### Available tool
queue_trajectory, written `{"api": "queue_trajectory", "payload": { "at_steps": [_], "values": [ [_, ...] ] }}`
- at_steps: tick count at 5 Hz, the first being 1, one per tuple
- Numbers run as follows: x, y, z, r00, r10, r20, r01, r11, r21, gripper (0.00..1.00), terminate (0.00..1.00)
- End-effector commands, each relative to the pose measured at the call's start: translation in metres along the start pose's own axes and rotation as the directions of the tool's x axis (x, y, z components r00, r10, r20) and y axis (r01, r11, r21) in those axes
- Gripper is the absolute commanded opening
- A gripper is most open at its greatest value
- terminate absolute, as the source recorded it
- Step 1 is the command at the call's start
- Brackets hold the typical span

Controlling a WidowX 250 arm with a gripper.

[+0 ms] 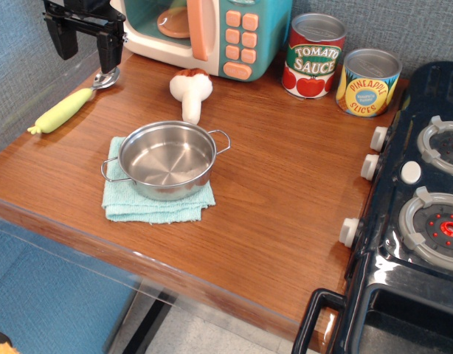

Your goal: Place the mushroom in the pot.

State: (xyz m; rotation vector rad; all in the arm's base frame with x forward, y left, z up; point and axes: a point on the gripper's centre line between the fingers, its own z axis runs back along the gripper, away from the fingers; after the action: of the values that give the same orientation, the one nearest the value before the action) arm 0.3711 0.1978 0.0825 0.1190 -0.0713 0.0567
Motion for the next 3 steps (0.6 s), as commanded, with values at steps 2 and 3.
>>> {"api": "queue_trajectory", "payload": {
  "at_steps": [2,3],
  "values": [
    [0.007,-0.032,-0.001,1.0,-0.011,0.012,0.011,1.0,0.005,1.0,0.0],
    [0.012,-0.06,0.001,1.0,0.005,0.022,-0.005,1.0,-0.002,1.0,0.0]
  ]
}}
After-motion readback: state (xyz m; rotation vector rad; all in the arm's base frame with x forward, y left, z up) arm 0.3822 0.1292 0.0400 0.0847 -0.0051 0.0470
